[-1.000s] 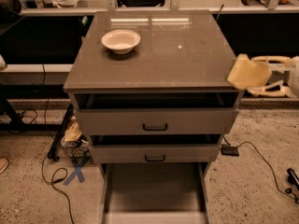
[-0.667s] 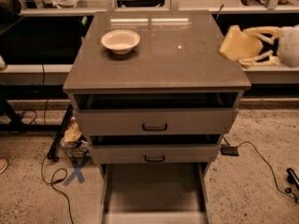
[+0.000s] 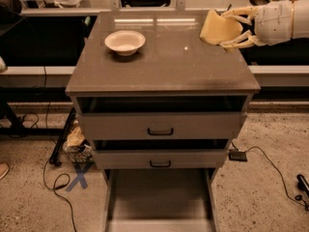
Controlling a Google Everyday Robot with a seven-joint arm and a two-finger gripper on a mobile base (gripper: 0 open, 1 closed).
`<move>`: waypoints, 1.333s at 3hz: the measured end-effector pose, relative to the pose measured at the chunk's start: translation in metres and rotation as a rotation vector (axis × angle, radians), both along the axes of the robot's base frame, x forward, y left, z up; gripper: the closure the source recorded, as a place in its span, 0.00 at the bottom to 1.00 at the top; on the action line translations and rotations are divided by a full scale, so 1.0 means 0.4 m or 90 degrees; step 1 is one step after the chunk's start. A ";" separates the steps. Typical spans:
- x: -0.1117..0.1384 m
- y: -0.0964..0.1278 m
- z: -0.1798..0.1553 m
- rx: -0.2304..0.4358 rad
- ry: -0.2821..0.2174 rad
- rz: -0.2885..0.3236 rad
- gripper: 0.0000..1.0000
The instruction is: Pick sponge from bottom drawer and place on counter
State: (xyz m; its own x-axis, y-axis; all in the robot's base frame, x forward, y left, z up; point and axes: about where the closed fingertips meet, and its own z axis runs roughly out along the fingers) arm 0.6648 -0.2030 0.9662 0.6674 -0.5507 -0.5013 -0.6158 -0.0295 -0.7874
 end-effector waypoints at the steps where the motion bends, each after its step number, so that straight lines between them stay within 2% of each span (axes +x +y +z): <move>1: 0.038 0.091 -0.003 -0.038 0.017 0.031 0.59; 2: 0.072 0.155 -0.033 -0.063 0.045 0.052 0.36; 3: 0.108 0.195 -0.068 -0.074 0.070 0.061 0.12; 4: 0.137 0.215 -0.107 -0.075 0.094 0.063 0.00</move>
Offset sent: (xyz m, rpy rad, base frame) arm 0.0492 0.0828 -0.0191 -0.1525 0.1210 0.1131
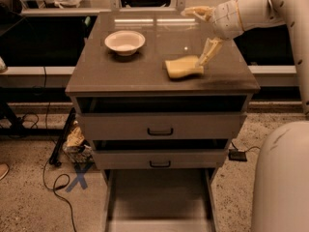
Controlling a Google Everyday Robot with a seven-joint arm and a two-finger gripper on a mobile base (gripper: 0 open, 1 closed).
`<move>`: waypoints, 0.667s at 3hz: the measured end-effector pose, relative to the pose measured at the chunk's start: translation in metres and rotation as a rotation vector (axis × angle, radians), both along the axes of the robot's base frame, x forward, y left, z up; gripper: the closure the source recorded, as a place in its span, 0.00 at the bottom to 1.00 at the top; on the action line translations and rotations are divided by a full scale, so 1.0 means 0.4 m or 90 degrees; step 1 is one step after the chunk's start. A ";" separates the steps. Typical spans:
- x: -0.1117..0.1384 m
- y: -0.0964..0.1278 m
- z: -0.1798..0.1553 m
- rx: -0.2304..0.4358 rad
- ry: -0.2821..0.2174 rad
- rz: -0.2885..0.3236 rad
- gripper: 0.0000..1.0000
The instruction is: Pick sponge from bottom drawer and place on counter
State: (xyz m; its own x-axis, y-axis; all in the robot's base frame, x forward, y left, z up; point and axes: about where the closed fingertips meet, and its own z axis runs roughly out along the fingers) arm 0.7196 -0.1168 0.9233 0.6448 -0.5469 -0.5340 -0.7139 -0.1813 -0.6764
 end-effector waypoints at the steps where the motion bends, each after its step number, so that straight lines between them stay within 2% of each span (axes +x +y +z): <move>1: 0.015 -0.005 -0.019 0.000 0.008 -0.003 0.00; 2: 0.022 -0.095 -0.013 -0.020 -0.012 -0.052 0.00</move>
Offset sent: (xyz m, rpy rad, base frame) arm 0.0036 -0.1001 0.0025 -0.0758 -0.0698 -0.2080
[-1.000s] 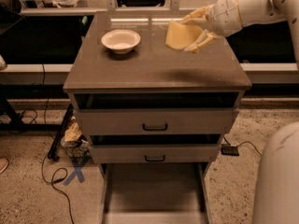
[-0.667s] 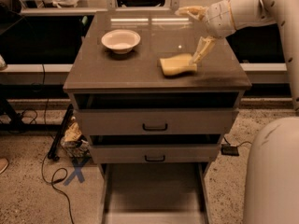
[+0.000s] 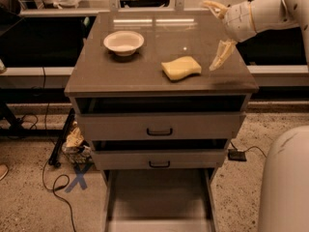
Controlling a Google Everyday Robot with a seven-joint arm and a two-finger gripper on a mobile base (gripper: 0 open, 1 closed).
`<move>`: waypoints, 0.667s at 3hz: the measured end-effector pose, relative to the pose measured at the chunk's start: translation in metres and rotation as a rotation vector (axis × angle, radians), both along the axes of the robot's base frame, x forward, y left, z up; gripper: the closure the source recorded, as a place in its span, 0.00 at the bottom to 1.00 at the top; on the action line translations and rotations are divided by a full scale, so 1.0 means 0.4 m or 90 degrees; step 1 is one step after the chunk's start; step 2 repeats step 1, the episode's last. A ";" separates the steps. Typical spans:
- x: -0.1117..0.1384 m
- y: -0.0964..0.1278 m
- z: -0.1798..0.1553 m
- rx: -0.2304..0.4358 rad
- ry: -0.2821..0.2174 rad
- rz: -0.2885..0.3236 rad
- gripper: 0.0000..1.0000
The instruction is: Pick sponge from bottom drawer and place on counter
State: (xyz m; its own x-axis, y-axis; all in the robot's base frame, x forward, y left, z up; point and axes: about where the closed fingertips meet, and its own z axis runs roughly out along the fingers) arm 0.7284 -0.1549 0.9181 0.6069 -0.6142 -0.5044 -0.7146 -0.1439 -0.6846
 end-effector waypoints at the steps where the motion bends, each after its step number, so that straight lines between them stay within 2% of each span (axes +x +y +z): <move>1: -0.020 -0.157 0.030 -0.004 -0.029 -0.087 0.00; 2: -0.020 -0.157 0.030 -0.004 -0.029 -0.087 0.00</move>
Offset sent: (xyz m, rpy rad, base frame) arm 0.0000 0.0000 0.0000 0.0000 0.0000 0.0000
